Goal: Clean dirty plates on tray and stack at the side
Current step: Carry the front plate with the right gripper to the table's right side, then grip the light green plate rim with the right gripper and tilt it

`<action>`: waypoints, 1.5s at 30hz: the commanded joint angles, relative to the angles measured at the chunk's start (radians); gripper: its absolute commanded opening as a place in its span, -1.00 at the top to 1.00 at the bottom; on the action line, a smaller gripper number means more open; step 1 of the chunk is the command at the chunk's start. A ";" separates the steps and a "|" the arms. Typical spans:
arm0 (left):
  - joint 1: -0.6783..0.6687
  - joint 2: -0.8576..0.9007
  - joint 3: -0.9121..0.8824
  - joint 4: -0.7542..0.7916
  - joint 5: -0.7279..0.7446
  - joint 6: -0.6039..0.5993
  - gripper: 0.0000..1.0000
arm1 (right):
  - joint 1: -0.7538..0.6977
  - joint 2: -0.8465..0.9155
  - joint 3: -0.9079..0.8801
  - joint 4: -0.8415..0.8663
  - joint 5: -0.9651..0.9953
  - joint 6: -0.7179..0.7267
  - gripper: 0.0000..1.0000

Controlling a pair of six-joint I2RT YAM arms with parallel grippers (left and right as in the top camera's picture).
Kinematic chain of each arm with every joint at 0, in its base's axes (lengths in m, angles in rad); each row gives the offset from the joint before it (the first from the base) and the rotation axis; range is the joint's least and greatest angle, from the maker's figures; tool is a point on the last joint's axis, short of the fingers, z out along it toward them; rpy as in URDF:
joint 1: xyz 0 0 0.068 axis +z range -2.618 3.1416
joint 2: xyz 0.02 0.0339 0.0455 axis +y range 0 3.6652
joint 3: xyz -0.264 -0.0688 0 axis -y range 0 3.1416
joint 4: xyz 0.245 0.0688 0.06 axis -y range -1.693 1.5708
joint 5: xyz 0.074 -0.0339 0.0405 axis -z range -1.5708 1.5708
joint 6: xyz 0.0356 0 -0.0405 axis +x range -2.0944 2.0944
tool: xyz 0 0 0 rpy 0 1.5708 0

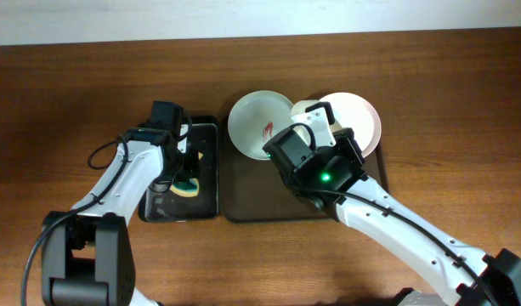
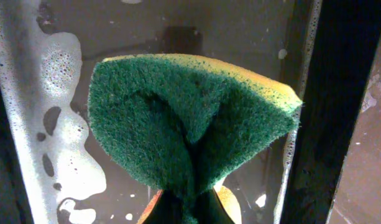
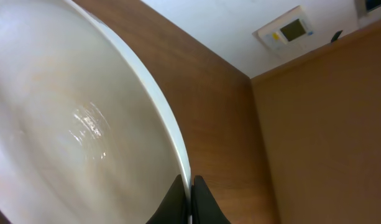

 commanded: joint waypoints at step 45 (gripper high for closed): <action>0.006 0.004 -0.002 -0.003 -0.002 0.015 1.00 | -0.410 0.713 0.537 0.159 -1.263 -0.166 0.00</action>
